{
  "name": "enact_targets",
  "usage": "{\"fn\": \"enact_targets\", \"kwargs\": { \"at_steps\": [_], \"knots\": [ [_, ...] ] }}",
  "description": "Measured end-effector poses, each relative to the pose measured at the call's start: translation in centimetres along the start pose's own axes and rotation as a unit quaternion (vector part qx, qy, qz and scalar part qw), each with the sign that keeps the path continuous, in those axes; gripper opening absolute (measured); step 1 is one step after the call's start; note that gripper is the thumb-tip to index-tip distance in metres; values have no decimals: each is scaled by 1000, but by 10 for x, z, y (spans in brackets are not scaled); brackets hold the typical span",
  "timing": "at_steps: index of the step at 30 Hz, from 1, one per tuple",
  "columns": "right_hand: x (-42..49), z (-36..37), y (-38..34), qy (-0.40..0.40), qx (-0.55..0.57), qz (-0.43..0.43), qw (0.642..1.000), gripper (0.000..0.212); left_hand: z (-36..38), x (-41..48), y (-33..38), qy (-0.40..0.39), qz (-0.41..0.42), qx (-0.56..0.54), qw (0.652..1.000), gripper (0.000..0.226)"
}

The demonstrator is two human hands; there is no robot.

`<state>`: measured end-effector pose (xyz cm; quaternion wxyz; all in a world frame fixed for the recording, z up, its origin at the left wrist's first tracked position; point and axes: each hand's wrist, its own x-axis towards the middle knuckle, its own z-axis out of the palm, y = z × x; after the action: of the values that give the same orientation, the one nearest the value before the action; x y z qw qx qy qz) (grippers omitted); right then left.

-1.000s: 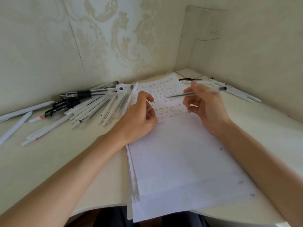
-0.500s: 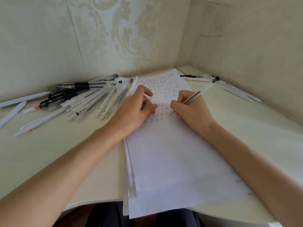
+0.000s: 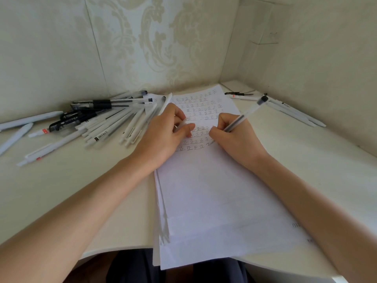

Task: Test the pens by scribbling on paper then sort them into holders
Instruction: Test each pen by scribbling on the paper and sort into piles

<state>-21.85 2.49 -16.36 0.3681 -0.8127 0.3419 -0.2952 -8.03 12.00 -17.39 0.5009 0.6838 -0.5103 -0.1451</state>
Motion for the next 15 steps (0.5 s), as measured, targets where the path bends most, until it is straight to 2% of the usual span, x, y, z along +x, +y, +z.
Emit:
{"fn": "enact_targets", "kwargs": {
  "at_steps": [10,15],
  "knots": [
    [0,0,1,-10,7,0,1000,27,0,0,0,2,0,21,1000,12],
    [0,-1,1,-12,14,-4,1000,29,-1,1,0,-7,14,56,998,17]
  ]
}}
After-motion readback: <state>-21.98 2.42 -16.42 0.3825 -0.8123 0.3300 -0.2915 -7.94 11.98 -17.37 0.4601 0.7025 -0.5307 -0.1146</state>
